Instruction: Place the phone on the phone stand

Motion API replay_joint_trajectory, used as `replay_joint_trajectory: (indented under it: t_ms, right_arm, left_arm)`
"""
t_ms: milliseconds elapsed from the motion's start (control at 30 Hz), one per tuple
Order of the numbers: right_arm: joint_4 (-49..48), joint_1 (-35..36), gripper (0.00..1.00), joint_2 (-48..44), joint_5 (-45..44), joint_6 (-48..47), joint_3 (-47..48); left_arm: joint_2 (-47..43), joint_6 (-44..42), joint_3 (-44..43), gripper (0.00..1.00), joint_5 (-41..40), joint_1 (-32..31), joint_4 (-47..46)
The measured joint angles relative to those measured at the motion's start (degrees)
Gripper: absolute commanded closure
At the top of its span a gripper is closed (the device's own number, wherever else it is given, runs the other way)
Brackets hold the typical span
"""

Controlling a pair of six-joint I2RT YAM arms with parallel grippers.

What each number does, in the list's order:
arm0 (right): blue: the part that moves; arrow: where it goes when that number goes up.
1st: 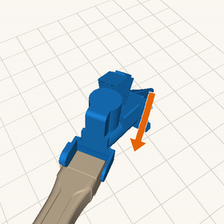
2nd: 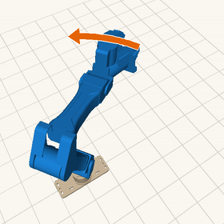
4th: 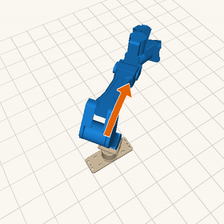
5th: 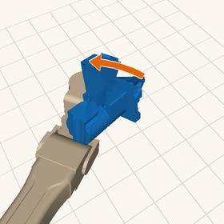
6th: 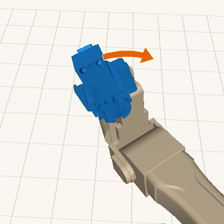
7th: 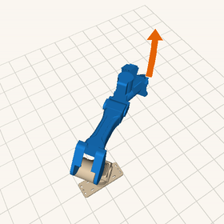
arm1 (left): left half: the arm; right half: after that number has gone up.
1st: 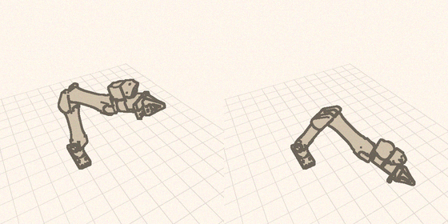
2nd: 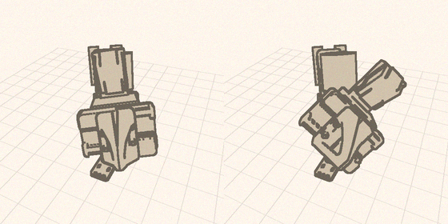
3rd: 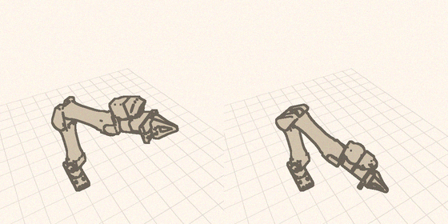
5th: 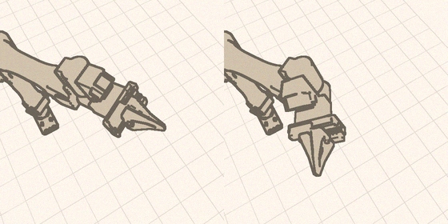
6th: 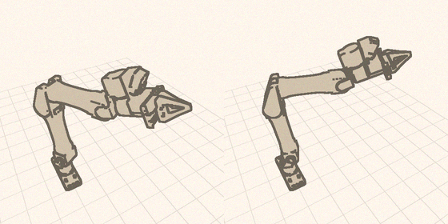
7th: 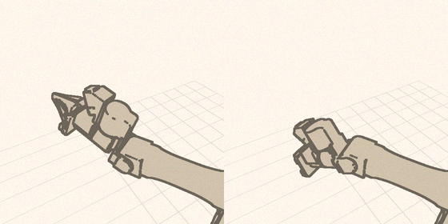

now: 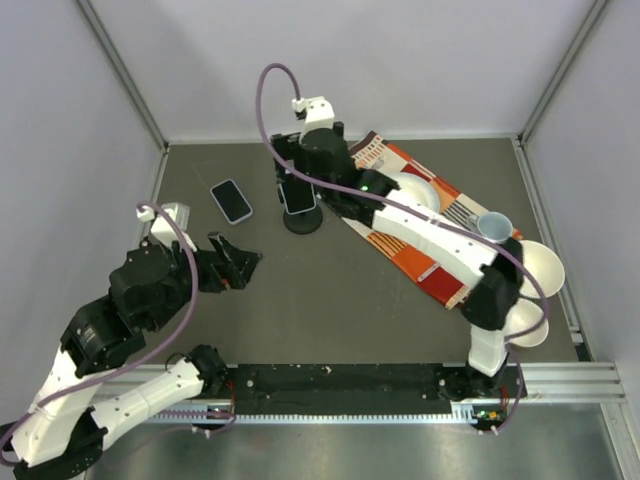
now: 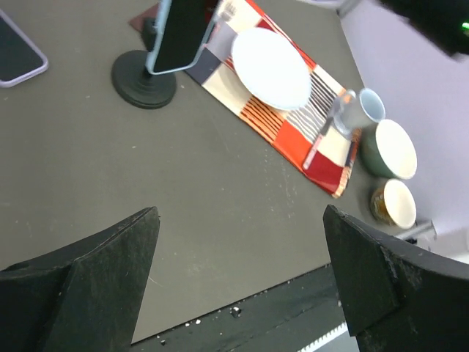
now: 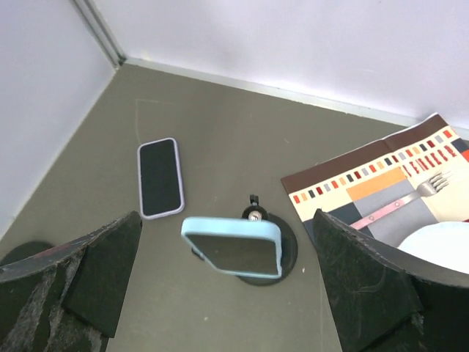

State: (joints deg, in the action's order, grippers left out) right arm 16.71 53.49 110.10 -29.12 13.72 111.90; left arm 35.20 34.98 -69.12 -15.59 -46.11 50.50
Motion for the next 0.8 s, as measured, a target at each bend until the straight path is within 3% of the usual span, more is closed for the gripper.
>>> replay_joint_trajectory:
  t_ms: [200, 433, 567, 800]
  right_arm:
    - [-0.28, 0.02, 0.01, -18.97, 4.55, -0.72, -15.58]
    - [-6.21, -0.46, 0.01, -44.83, 10.86, -0.57, -47.8]
    - [-8.57, -0.81, 0.01, -49.13, 15.8, 0.09, -60.33]
    - [-10.32, -0.81, 0.01, -48.61, 22.45, -0.15, -63.65]
  left_arm:
    - [-1.09, 4.59, 2.08, 0.02, -6.21, 0.07, 2.58]
    - [16.79, 7.19, 0.94, 0.02, -7.87, 4.59, 4.87]
    - [17.81, 7.28, 4.85, 0.02, -4.76, 16.65, 4.61]
    - [11.17, 7.61, 4.94, 0.02, -2.12, 44.13, 6.58]
